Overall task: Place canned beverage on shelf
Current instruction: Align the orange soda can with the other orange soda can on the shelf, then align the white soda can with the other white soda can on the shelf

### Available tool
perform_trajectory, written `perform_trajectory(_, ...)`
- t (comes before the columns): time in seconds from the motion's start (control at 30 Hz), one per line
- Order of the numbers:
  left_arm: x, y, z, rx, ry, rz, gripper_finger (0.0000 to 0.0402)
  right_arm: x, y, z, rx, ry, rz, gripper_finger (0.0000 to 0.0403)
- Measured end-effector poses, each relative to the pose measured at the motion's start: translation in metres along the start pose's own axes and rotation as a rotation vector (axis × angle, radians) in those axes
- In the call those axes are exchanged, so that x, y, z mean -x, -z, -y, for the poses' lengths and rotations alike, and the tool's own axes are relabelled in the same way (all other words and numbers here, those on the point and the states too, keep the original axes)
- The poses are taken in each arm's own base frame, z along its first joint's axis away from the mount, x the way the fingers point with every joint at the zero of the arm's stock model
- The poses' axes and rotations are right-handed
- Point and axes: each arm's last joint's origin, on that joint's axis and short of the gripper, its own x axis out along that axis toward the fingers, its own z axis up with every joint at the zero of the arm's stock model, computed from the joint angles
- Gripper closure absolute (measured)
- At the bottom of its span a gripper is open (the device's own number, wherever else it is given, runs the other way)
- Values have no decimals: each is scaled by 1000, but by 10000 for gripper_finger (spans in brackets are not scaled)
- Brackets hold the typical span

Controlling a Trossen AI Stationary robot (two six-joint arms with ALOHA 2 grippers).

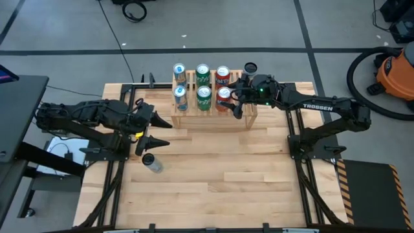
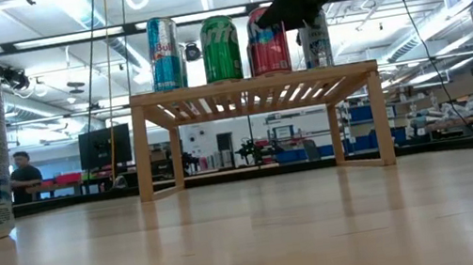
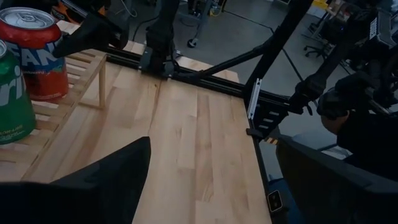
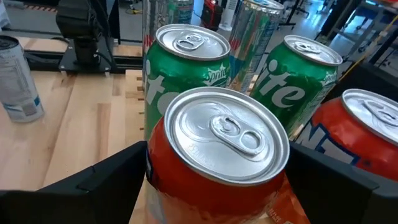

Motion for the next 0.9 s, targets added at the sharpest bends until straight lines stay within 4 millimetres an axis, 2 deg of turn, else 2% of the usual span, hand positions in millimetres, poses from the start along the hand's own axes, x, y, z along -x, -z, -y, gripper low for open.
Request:
perform_trajectory(0.23, 0, 0, 0, -1, 0, 0, 54, 0, -1, 0, 16, 1, 11, 25)
perform_trajectory(0.4, 0, 0, 0, -1, 0, 1, 54, 7, -7, 1, 17, 11, 51, 24)
perform_trajectory(0.67, 0, 0, 0, -1, 0, 1, 54, 31, -25, 3, 22, 32, 188, 24)
perform_trajectory(0.9, 0, 0, 0, -1, -2, -4, 54, 58, -40, -9, 23, -16, 288, 24)
